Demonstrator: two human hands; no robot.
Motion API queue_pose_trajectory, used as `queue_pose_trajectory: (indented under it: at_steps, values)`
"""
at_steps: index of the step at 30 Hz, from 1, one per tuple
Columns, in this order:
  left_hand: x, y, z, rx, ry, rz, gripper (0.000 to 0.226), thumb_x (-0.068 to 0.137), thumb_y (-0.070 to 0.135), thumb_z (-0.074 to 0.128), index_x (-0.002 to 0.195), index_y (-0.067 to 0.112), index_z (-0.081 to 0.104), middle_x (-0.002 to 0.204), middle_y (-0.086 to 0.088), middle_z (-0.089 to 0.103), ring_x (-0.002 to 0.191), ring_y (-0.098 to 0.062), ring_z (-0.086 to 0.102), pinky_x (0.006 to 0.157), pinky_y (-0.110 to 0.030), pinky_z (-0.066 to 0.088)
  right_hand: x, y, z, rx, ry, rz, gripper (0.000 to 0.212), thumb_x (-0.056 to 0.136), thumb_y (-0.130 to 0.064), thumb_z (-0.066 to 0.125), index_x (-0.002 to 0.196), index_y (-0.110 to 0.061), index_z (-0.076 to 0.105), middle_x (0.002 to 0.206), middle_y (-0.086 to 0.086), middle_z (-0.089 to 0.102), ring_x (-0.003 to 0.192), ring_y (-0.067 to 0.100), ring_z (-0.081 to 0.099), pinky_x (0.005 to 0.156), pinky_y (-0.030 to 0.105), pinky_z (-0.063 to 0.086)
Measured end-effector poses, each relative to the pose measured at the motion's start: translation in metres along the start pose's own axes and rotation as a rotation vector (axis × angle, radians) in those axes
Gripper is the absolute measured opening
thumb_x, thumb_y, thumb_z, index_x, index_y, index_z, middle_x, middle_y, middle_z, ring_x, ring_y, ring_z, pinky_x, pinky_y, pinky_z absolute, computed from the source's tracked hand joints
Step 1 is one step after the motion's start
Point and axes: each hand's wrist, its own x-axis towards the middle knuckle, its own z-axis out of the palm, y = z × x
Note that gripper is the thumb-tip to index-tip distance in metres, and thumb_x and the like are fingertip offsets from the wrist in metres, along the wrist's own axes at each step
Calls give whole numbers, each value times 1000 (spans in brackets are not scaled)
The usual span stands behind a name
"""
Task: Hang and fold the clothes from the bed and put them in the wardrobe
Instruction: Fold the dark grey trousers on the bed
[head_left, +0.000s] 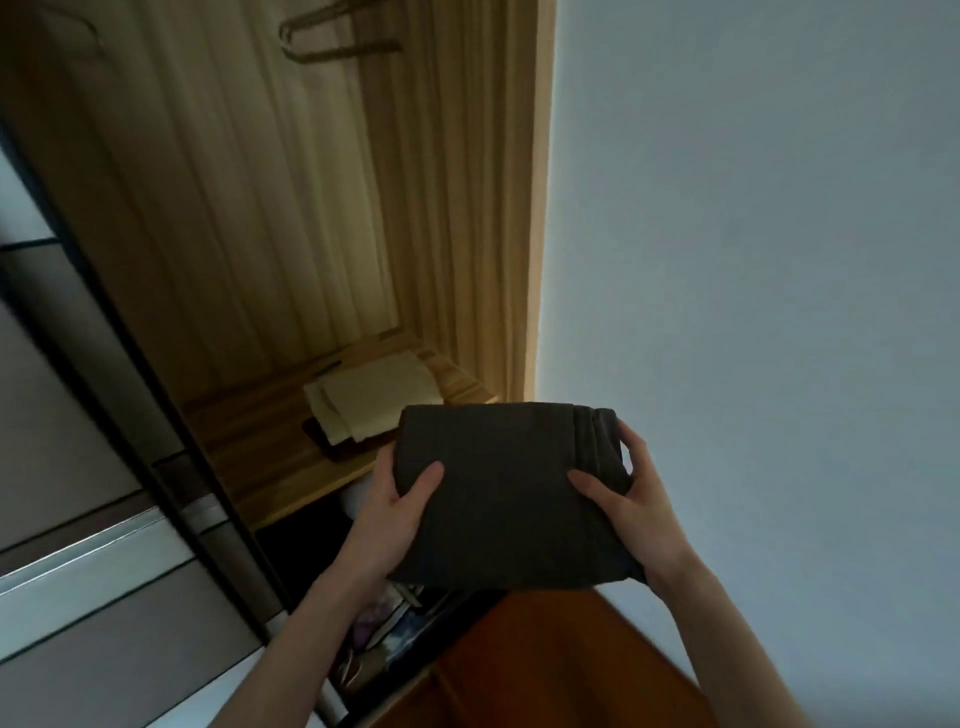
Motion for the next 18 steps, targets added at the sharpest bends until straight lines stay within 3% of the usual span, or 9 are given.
queue_pose_trajectory:
  at_steps: [6, 12, 14, 16, 18]
  values:
    - [29, -1, -38, -28, 213, 19, 42, 100, 32, 63, 137, 33, 44, 125, 10, 61, 104, -6, 65, 68, -15, 57, 80, 4, 56, -9, -202, 30, 76, 91, -18, 78, 150, -44, 37, 123, 2, 65, 94, 13, 75, 72, 28, 62]
    - [70, -13, -83, -5, 352, 13, 38, 101, 29, 63, 133, 35, 44, 124, 9, 59, 106, -10, 63, 70, -19, 54, 149, 23, 118, -56, -299, 44, 83, 84, -31, 84, 154, -37, 38, 131, -6, 62, 111, 13, 68, 89, 31, 61]
    - [87, -17, -97, 2, 364, 12, 37, 101, 27, 63, 133, 33, 44, 123, 9, 59, 105, -9, 64, 67, -17, 55, 168, 28, 137, -70, -314, 62, 74, 84, -32, 84, 147, -34, 45, 129, -7, 64, 109, 11, 68, 87, 26, 60]
    - [106, -21, -110, 2, 380, 9, 38, 101, 25, 63, 135, 28, 45, 124, 7, 61, 104, -8, 64, 65, -15, 56, 185, 30, 153, -105, -328, 66, 59, 86, -29, 82, 136, -35, 50, 123, -8, 67, 103, 7, 68, 75, 16, 57]
    - [124, -25, -122, -1, 389, 12, 40, 101, 24, 63, 137, 26, 46, 125, 5, 61, 105, -8, 64, 70, -17, 57, 201, 32, 167, -133, -341, 73, 51, 88, -28, 81, 131, -35, 53, 121, -7, 68, 99, 5, 68, 72, 13, 54]
